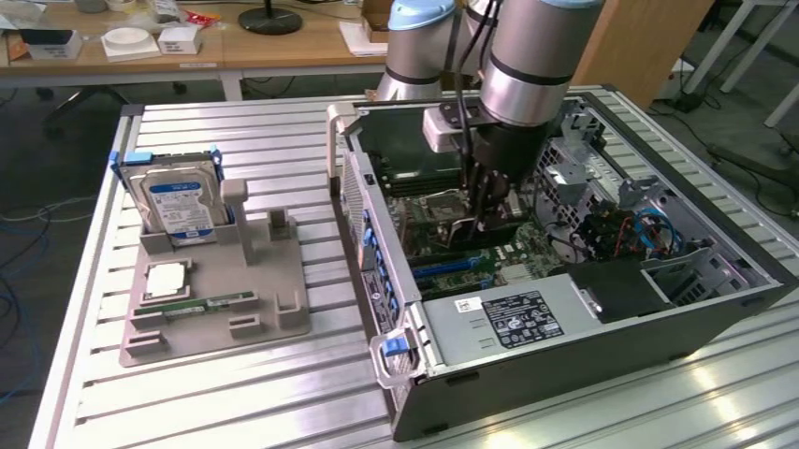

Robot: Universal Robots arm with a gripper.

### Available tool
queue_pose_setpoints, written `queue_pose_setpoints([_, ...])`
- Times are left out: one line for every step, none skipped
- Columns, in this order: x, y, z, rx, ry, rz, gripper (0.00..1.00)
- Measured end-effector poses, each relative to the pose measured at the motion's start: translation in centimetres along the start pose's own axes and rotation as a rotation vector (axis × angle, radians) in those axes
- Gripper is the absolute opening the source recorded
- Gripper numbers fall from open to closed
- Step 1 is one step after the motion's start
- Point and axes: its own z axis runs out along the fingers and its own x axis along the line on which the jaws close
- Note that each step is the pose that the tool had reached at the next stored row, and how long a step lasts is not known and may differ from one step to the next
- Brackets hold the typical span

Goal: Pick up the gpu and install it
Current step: 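Insert the gpu into the slot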

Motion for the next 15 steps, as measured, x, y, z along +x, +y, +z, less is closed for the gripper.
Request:
queue_pose_setpoints([0.0, 0.00, 0.13, 0.0000, -0.0001, 0.000, 0.26])
queue_pose_setpoints([0.0, 0.01, 0.24, 0.0000, -0.0003, 0.000, 0.26])
queue_pose_setpoints([0.0, 0.04, 0.35, 0.0000, -0.0004, 0.000, 0.26])
queue_pose_setpoints([0.0, 0.09, 0.44, 0.0000, -0.0005, 0.000, 0.26])
queue_pose_setpoints([0.0, 0.19, 0.53, 0.0000, -0.0005, 0.000, 0.26])
queue_pose_setpoints([0.0, 0.30, 0.60, 0.0000, -0.0006, 0.000, 0.26])
queue_pose_setpoints([0.0, 0.38, 0.69, 0.0000, -0.0005, 0.000, 0.26])
queue_pose_setpoints([0.0, 0.40, 0.81, 0.0000, -0.0005, 0.000, 0.26])
queue_pose_setpoints([0.0, 0.40, 0.97, 0.0000, -0.0006, 0.000, 0.26])
queue_pose_setpoints([0.0, 0.40, 1.14, 0.0000, -0.0006, 0.000, 0.26])
queue_pose_setpoints([0.0, 0.40, 1.30, 0.0000, -0.0006, 0.000, 0.26])
queue_pose_setpoints([0.0, 0.42, 1.44, 0.0000, -0.0006, 0.000, 0.26])
queue_pose_setpoints([0.0, 0.45, 1.56, 0.0000, -0.0006, 0.000, 0.26])
queue_pose_setpoints([0.0, 0.51, 1.66, 0.0000, -0.0006, 0.000, 0.26])
queue_pose_setpoints([0.0, 0.58, 1.75, 0.0000, -0.0005, 0.000, 0.26])
